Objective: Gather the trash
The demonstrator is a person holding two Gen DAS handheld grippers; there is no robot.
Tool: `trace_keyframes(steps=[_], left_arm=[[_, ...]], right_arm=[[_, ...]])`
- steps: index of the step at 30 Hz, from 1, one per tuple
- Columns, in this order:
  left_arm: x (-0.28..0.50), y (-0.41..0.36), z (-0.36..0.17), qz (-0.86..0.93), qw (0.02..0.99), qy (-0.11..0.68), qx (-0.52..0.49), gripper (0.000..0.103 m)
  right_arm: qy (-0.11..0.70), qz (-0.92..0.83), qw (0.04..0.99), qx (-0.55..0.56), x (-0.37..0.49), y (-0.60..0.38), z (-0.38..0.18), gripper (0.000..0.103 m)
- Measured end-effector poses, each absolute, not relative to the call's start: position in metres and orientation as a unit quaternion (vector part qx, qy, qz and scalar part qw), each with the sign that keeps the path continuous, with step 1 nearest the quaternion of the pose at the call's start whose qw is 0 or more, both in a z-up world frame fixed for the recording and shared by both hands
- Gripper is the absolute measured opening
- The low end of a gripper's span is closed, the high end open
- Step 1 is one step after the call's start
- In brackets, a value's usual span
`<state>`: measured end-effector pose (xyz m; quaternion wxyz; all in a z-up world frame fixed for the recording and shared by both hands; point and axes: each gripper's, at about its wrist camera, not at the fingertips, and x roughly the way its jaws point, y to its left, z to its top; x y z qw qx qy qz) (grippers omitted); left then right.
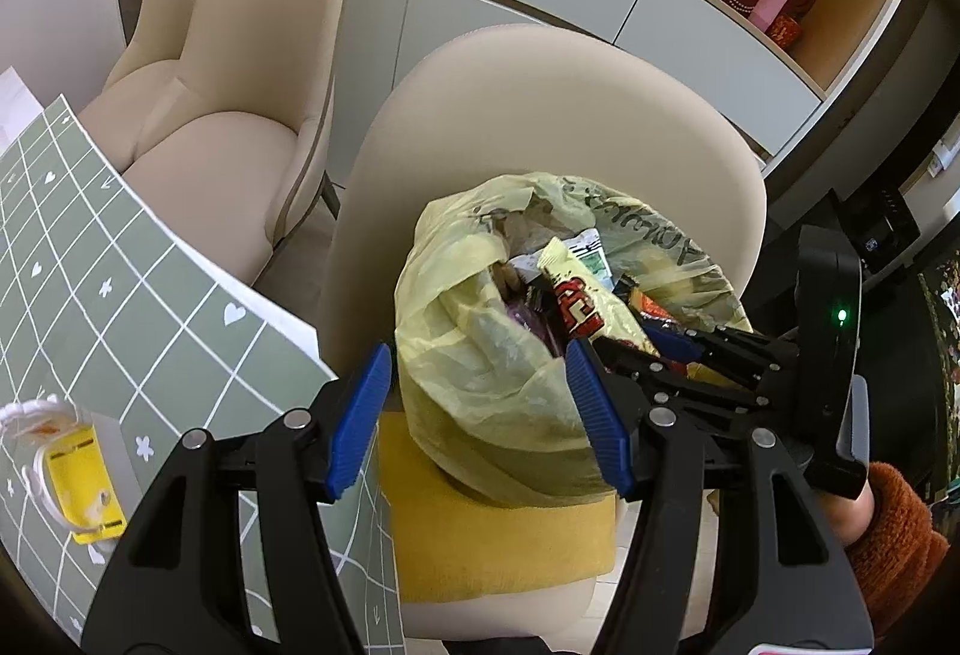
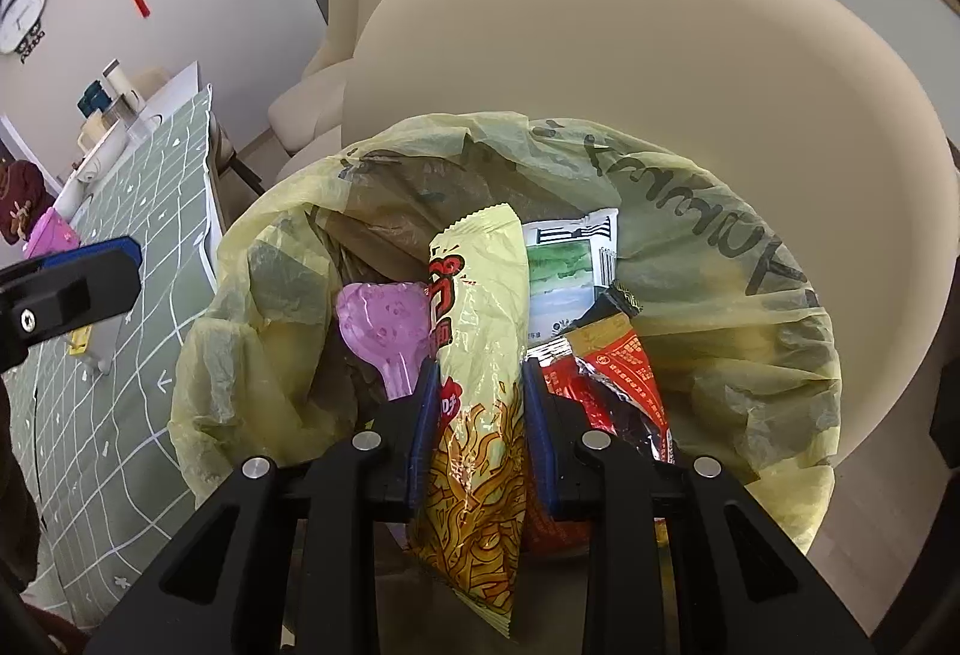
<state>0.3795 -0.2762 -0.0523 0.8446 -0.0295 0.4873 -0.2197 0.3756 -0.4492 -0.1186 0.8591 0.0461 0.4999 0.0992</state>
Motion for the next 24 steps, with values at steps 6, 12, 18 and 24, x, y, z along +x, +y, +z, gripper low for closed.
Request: trace_keyframes(steps=[6, 12, 18, 24], left_arm=[[0.374, -0.268, -0.052, -0.209, 0.849, 0.485, -0.031, 0.058], [0.365, -0.253, -0.051, -0.186, 0.855, 0.483, -0.033, 0.058], [0.336, -0.224, -0.048, -0.160, 0.870, 0.466, -0.018, 0.058], [0.288, -0.185, -0.036, -0.146, 0.893, 0.426, 0.026, 0.064]], right_arm=[[0.496, 0.099, 0.861, 0.050, 0.374, -0.449, -0.116, 0.033], [0.484, 0.094, 0.868, 0.057, 0.363, -0.454, -0.107, 0.040], [0.438, 0.048, 0.894, 0.080, 0.330, -0.460, -0.083, 0.046], [0.387, 0.008, 0.915, 0.113, 0.270, -0.451, -0.051, 0.046]])
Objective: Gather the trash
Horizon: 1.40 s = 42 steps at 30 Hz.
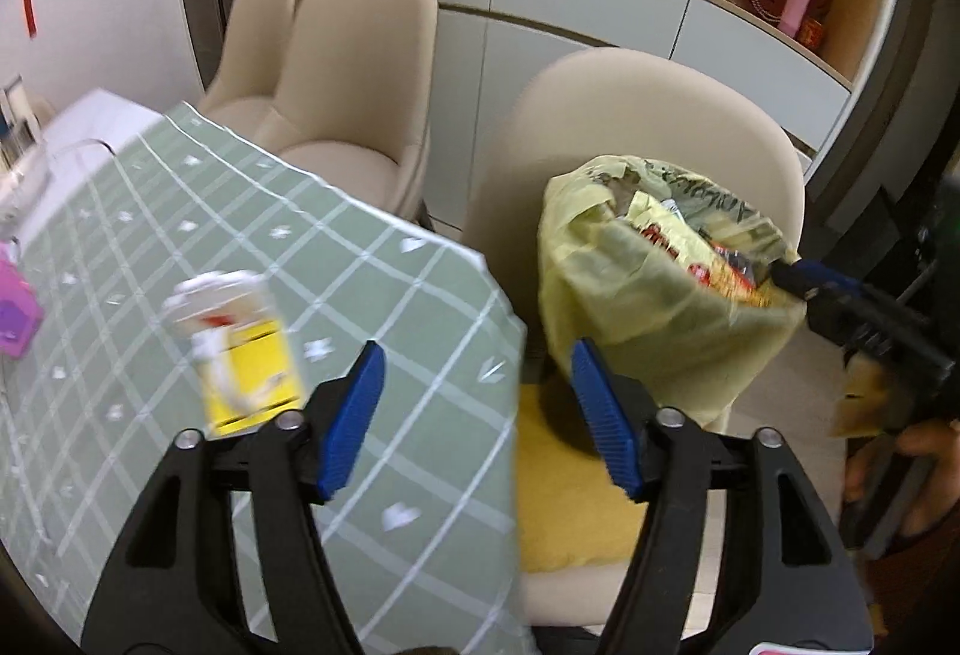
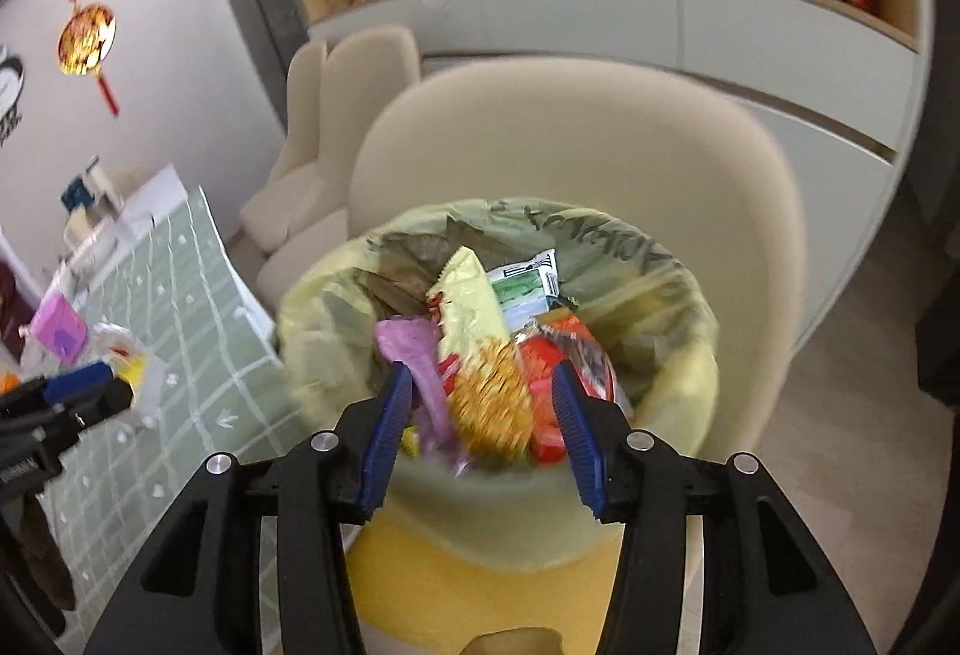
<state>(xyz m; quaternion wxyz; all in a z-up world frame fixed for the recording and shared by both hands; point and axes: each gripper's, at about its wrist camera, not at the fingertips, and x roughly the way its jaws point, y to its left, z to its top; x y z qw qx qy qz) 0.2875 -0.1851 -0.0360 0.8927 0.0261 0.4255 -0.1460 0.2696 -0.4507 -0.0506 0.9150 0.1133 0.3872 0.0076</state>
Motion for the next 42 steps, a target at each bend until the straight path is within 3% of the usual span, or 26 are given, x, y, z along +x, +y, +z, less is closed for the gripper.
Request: trace_keyframes(steps=[4, 8, 25, 42], left_arm=[[0.257, -0.153, -0.030, -0.153, 0.898, 0.411, 0.037, 0.078], [0.227, -0.128, -0.025, -0.163, 0.900, 0.402, 0.047, 0.083], [0.131, -0.038, -0.014, -0.151, 0.927, 0.336, 0.070, 0.083], [0.103, -0.025, -0.001, -0.182, 0.930, 0.315, 0.053, 0.083]], right_arm=[[0.368, -0.012, 0.921, 0.125, 0.220, -0.427, -0.033, 0.046], [0.362, -0.033, 0.923, 0.124, 0.176, -0.389, -0.026, 0.046], [0.318, -0.077, 0.940, 0.094, 0.053, -0.238, -0.012, 0.046], [0.308, -0.129, 0.939, 0.082, 0.013, -0.221, -0.003, 0.046]])
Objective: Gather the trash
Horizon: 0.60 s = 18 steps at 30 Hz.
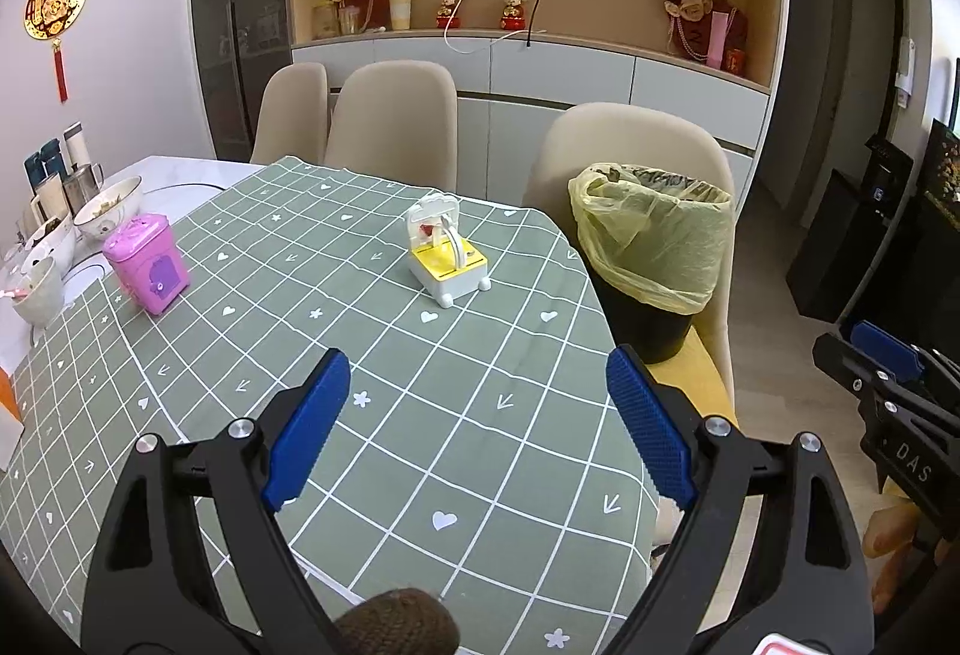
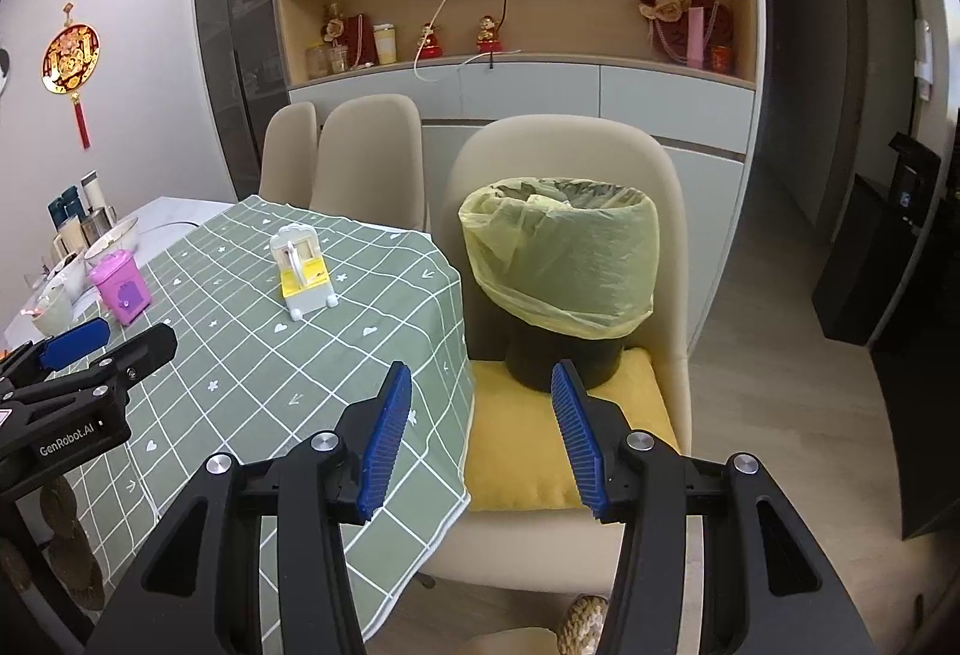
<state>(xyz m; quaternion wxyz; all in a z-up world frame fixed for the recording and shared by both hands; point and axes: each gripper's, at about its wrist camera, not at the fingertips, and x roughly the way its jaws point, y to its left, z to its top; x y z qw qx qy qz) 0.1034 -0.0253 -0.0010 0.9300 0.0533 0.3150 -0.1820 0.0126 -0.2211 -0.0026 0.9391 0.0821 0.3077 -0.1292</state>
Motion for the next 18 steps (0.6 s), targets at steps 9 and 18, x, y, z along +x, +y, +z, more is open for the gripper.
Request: trace_keyframes(steps=[9, 18], left_arm=[[0.098, -0.035, 0.002, -0.209, 0.926, 0.308, 0.056, 0.083], [0.096, -0.047, 0.002, -0.226, 0.922, 0.308, 0.067, 0.083]], right_arm=[[0.307, -0.148, 0.936, 0.085, 0.004, -0.226, -0.002, 0.046], [0.305, -0.160, 0.934, 0.099, 0.000, -0.237, -0.002, 0.046]])
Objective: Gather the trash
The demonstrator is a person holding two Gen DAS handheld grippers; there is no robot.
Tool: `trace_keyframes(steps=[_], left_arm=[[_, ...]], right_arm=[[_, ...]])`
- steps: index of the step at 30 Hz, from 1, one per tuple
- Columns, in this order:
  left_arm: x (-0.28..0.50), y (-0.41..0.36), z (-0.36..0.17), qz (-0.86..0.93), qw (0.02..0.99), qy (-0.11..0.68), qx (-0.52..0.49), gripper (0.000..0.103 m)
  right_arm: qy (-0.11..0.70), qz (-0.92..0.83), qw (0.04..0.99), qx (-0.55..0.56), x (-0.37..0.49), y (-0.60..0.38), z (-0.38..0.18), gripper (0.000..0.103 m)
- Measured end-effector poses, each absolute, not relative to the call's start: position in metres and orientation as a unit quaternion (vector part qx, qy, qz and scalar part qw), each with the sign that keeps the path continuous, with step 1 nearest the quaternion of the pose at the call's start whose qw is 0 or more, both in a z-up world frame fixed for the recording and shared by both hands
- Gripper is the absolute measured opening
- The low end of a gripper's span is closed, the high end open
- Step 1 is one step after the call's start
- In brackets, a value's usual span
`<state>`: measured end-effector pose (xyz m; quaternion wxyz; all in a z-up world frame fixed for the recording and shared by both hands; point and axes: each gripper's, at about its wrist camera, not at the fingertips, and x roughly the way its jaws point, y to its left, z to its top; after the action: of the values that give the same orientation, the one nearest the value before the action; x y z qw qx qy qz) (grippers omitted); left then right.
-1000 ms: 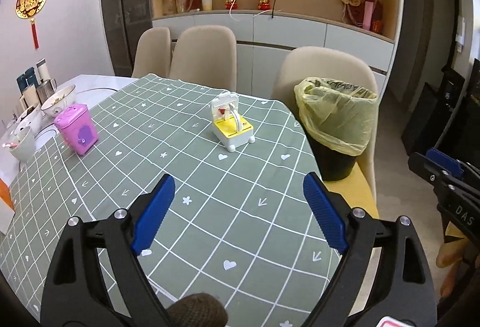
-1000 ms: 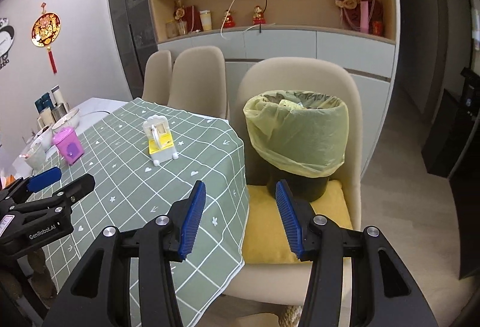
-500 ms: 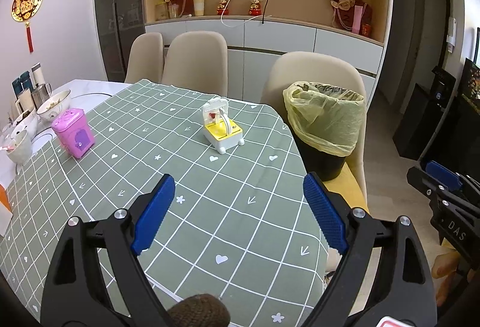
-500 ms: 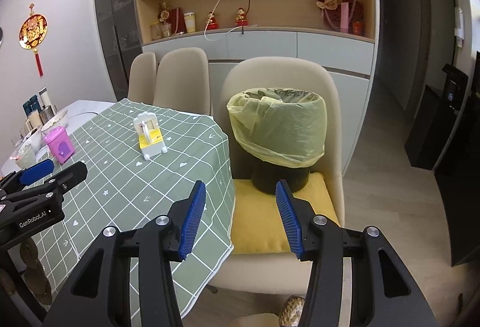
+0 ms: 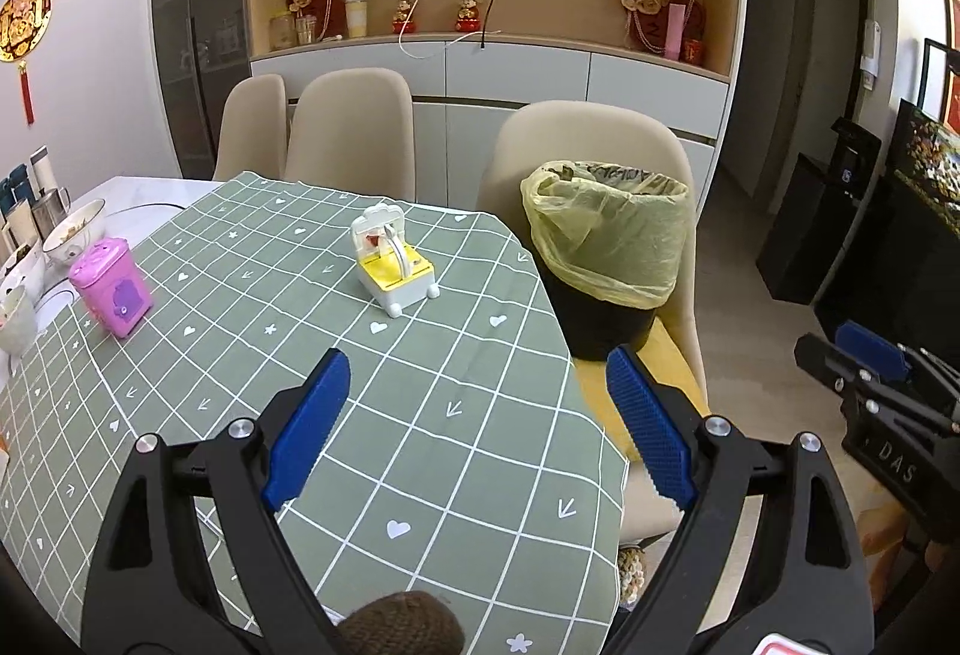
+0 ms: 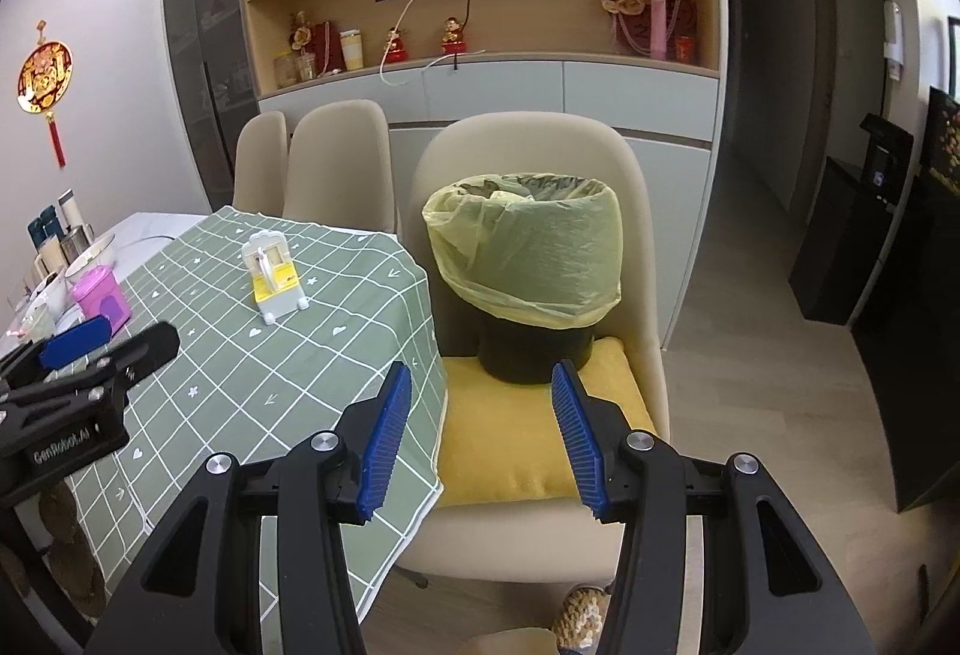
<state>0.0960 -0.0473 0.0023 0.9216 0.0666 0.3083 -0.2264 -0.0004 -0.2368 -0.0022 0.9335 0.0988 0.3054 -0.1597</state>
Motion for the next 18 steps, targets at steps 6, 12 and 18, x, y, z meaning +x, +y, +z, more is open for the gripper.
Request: trace_keyframes(steps=[6, 12, 18], left_arm=[[0.0931, -0.0450, 0.0039, -0.228, 0.923, 0.304, 0.066, 0.083], [0.0922, -0.0440, 0.0051, -0.229, 0.922, 0.304, 0.066, 0.083], [0.0909, -0.0452, 0.0062, -0.230, 0.922, 0.302, 0.067, 0.083]], right_arm=[[0.295, -0.161, 0.937, 0.094, -0.0025, -0.2353, 0.0030, 0.046], [0.294, -0.160, 0.937, 0.095, -0.0025, -0.2366, 0.0038, 0.046], [0.295, -0.161, 0.937, 0.095, -0.0034, -0.2372, 0.0036, 0.046]])
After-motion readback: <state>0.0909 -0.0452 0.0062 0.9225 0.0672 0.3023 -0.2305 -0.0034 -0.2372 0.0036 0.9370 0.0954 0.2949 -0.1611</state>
